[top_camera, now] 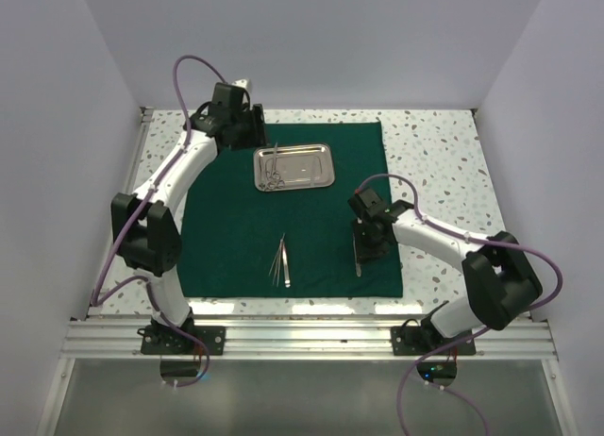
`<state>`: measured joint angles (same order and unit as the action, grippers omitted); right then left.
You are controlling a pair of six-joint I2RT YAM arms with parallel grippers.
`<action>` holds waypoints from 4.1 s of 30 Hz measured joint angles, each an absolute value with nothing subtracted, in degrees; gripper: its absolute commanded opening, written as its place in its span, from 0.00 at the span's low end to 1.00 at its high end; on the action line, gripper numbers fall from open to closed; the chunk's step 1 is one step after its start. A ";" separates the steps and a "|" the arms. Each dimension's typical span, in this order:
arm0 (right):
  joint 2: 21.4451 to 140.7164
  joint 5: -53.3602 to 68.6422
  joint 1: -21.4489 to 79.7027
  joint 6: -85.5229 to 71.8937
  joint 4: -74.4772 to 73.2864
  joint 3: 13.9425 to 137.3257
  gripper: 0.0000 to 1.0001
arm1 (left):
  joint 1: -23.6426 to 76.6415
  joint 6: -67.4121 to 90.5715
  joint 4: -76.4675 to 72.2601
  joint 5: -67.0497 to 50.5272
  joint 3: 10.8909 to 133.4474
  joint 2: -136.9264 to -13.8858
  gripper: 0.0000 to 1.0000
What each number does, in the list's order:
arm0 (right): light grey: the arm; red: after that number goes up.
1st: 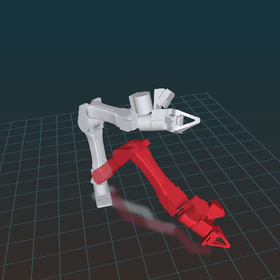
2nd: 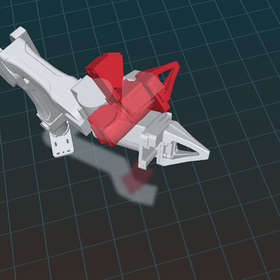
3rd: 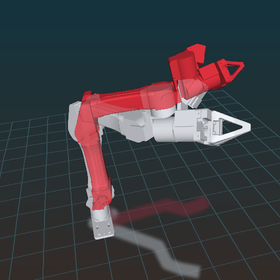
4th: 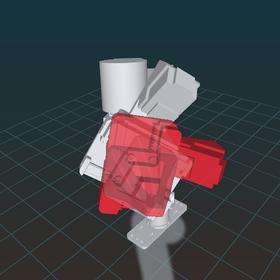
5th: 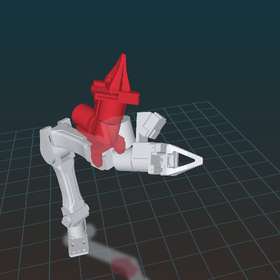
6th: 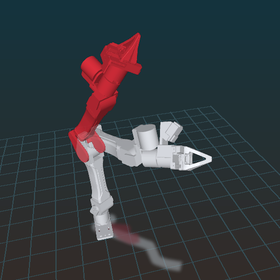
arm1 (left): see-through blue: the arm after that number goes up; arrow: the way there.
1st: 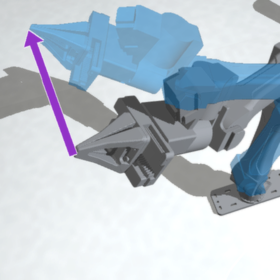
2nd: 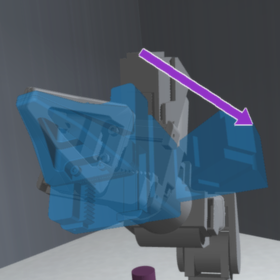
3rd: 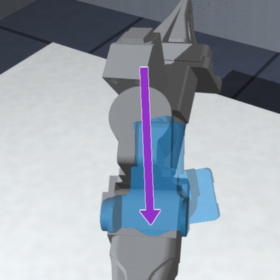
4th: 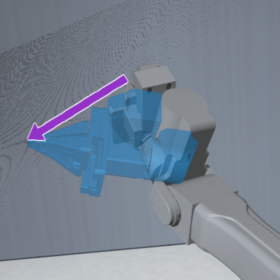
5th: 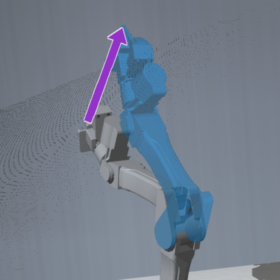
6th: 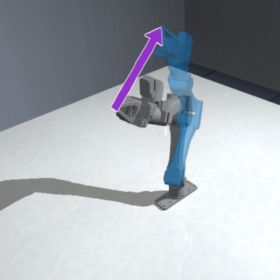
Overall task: Open and lay out the surgical kit
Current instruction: Place the medical item in the surgical kit, then pick up the medical item from the container, then place the medical item in the surgical kit.
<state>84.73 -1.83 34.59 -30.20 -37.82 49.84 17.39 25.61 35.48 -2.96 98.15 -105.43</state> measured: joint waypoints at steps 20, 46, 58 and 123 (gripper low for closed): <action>110.30 -8.01 34.48 -23.44 -49.58 105.58 0.59 | 17.39 24.40 36.53 -0.78 87.96 -98.48 0.60; 143.33 -9.17 31.44 -23.33 -58.70 134.87 0.53 | 15.97 24.45 35.05 -0.82 76.01 -89.21 0.60; 145.88 -8.25 31.51 -24.88 -57.32 134.96 0.48 | 15.11 24.40 34.72 -1.32 76.01 -89.38 0.60; 87.85 -4.47 35.75 -26.98 -43.16 55.00 0.00 | 16.69 22.68 31.62 -0.69 91.70 -114.45 0.99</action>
